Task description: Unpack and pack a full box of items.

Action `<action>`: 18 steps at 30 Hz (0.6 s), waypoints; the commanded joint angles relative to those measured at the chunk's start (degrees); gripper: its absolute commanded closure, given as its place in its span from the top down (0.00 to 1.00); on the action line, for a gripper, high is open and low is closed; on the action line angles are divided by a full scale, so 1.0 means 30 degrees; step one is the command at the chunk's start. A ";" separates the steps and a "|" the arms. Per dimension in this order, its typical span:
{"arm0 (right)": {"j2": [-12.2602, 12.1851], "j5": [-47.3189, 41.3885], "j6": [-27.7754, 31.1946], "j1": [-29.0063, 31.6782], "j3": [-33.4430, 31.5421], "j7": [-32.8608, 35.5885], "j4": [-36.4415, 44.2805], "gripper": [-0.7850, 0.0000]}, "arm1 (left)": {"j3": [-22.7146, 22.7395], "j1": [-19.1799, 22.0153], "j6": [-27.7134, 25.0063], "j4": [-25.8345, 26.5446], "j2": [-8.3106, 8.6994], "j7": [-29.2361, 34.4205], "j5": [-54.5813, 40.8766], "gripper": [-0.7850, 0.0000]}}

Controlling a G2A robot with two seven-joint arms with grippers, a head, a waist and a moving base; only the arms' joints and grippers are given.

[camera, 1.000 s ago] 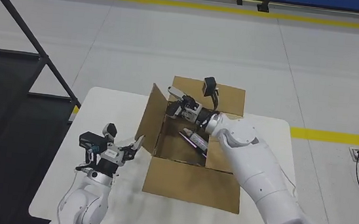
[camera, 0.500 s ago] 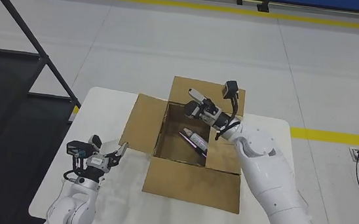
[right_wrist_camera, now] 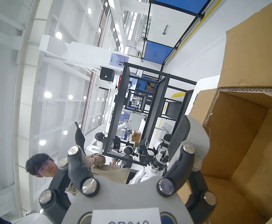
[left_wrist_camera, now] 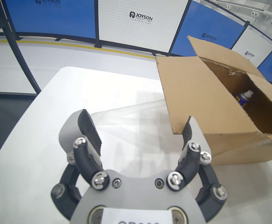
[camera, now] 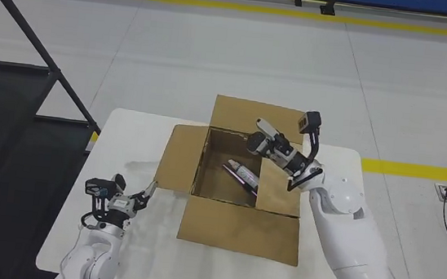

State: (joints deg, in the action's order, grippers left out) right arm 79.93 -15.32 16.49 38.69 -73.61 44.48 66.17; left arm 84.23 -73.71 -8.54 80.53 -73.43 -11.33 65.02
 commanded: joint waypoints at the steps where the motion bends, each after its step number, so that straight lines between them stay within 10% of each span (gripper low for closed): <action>1: -0.0054 -0.0012 -0.0095 0.0192 -0.0087 -0.0021 0.0225 1.00 | -0.0028 -0.0031 0.0005 -0.0024 -0.0002 -0.0027 0.0048 1.00; 18: -0.0339 0.0369 -0.0362 0.0464 -0.0131 0.0055 0.0271 1.00 | 0.0325 -0.1033 0.0244 0.1992 -0.0001 -0.1090 -0.0206 1.00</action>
State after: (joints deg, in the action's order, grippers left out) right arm 79.00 -14.46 15.19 39.93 -73.91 44.57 66.74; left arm 85.07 -76.32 -7.92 85.26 -73.45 -14.30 64.33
